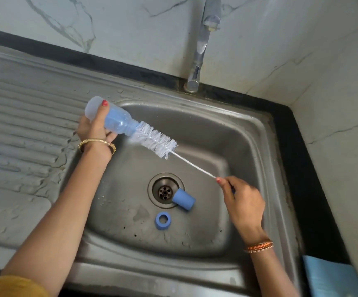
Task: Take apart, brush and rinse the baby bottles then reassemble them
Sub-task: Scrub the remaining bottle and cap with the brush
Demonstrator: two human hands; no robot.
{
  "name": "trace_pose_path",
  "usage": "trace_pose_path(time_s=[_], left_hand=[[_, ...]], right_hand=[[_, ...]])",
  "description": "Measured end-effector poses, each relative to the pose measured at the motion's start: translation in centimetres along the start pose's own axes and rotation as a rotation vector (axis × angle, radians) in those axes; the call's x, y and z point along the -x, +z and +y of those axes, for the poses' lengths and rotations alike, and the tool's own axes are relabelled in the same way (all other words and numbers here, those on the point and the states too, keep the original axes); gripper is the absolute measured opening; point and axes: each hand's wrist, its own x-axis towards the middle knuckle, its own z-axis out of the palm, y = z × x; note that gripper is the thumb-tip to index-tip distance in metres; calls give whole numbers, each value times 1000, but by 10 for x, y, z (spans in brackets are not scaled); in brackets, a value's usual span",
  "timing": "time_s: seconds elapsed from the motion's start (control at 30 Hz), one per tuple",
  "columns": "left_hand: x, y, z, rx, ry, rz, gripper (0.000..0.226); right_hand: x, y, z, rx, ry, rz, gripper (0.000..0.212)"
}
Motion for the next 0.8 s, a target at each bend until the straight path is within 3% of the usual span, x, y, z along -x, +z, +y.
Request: trace_pose_path(time_s=[0.03,0.1,0.17,0.27,0.4,0.53,0.6,0.73,0.8], left_hand=[[-1,0,-1,-13,3,-23,15],[-1,1,-5,-14,27,-49,15],[1,3,-8,4,65,-17,26],[2,5,-5,103,82,51,40],[1,3,-2,117,116,29,35],[-1,2,-5,127,87,27,34],[-1,2,-3,140,75,-3,30],[-2,1,0,190,49,4,27],[-2,1,0,197,57,-2,18]], right_hand=[[-1,0,1,-54,63,-126,33],[-5,3,7,-430,238,-414,41],[-8,8,15,-668,326,-542,44],[-13,12,23,-602,265,-439,19],[-11,5,17,-274,115,-189,19],[-9,2,14,-123,41,-75,16],[-8,4,14,-184,3,-149,18],[-7,3,10,-758,91,-488,38],[-5,6,10,-869,118,-571,32]])
